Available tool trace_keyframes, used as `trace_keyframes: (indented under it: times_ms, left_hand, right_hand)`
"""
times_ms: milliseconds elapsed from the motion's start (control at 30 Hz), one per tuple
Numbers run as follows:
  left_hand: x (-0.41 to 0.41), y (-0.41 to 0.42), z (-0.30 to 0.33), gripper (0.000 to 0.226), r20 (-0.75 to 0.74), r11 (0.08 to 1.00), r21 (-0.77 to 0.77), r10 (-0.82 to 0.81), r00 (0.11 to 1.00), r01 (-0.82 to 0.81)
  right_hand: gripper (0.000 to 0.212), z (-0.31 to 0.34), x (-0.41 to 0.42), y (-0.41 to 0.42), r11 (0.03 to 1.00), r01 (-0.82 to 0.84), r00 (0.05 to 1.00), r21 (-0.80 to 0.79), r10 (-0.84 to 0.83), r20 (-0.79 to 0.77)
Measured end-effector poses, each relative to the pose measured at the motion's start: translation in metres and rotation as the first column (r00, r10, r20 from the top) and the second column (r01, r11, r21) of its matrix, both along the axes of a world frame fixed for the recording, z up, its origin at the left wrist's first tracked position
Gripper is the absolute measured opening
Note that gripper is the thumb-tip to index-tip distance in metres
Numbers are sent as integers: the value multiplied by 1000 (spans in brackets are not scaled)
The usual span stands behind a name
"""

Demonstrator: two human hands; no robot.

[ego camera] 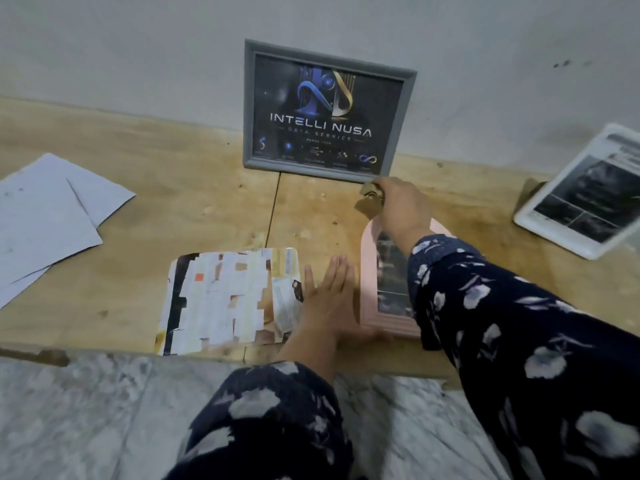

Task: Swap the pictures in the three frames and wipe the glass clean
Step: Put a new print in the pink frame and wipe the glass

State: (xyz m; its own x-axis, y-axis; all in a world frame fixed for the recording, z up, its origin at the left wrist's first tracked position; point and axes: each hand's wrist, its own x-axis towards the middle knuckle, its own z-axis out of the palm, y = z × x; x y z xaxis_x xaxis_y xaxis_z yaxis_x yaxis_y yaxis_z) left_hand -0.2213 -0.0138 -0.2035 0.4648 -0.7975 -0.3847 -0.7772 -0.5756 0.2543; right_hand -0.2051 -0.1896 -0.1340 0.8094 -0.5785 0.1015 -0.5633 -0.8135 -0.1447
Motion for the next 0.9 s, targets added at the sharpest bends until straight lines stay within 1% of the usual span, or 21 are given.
trace_keyframes:
  times_ms: [67,133,267,333,400,467,533,600,633,667,733,800,900]
  left_hand:
    - [-1,-1,-6,126,44,1000,16,-16,999,15]
    - [2,1,-7,122,45,1000,-6,-19,999,19]
    - [-4,4,-9,129,55,999,-52,-10,998,13]
    - [-7,5,-12,132,78,997,-70,12,997,-7]
    - [-8,5,-12,137,87,996,-83,51,995,-44]
    - [-9,4,-12,141,68,991,-105,95,993,-88]
    - [-9,2,-12,143,6,982,-136,134,991,-131]
    - [-8,1,-11,137,-39,978,-138,151,988,-155]
    - [-6,0,-11,131,-38,980,-123,152,988,-155]
    - [-5,1,-11,122,-21,983,-104,147,989,-149]
    - [-4,1,-9,110,17,989,-69,134,991,-133]
    - [-4,1,-9,111,15,990,-53,128,992,-127]
    - [-4,0,-8,109,4,993,-58,105,994,-105]
  right_hand:
    - [39,-16,-4,7,997,-22,995,69,29,-99]
    - [42,-28,-10,16,991,-16,986,130,37,-163]
    - [51,-39,-23,28,990,-1,987,141,23,-156]
    - [50,-38,-33,35,989,-35,984,144,59,-166]
    - [53,-35,-47,45,980,-78,983,184,107,-152]
    - [56,-32,-65,55,966,-104,982,238,138,-132]
    - [54,-29,-80,64,954,-103,980,280,146,-135]
    - [52,-26,-91,72,952,-101,970,288,159,-183]
    - [50,-25,-94,76,955,-108,963,277,170,-211]
    - [49,-23,-99,80,957,-115,957,268,179,-228]
    - [44,-21,-109,86,952,-147,957,270,206,-206]
    - [38,-22,-118,89,936,-167,962,309,223,-155]
    - [42,-20,-126,90,932,-149,966,330,208,-152]
